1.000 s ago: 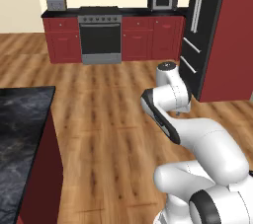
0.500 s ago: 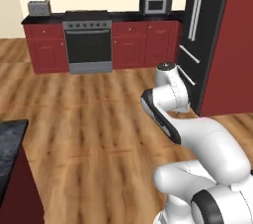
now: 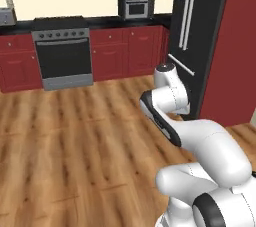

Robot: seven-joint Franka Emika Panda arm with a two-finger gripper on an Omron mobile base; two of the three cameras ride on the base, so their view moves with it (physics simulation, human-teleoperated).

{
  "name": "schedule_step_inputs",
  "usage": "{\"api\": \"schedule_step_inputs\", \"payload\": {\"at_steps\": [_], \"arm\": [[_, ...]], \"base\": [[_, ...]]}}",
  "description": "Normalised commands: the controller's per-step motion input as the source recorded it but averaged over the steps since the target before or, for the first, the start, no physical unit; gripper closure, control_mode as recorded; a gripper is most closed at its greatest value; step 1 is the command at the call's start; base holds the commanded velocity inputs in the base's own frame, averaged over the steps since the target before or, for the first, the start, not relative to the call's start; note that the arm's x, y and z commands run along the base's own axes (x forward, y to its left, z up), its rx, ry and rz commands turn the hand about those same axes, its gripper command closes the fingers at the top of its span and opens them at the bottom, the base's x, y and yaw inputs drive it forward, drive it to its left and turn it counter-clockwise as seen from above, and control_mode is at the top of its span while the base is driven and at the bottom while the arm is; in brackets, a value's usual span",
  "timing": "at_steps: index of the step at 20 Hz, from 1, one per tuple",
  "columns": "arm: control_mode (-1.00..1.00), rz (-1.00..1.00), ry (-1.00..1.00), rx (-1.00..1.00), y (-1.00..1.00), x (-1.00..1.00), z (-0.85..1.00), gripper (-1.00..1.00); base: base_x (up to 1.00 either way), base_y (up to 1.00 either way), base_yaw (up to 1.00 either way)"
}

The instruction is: Retrieve the tupperware and aluminum foil from the cabinet and place them on the dining counter near the plate with kebab skewer and steak to prepare for storing leftovers.

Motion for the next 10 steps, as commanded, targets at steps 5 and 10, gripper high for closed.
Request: {"api": "schedule_step_inputs", "payload": {"at_steps": [5,10], "arm": [[1.00,0.00,0.00,0.00,0.00,0.00,0.00,-1.00],[1.00,0.00,0.00,0.00,0.00,0.00,0.00,-1.00]], "base": [[1.00,0.00,-0.39],[1.00,0.12,-0.44]]}}
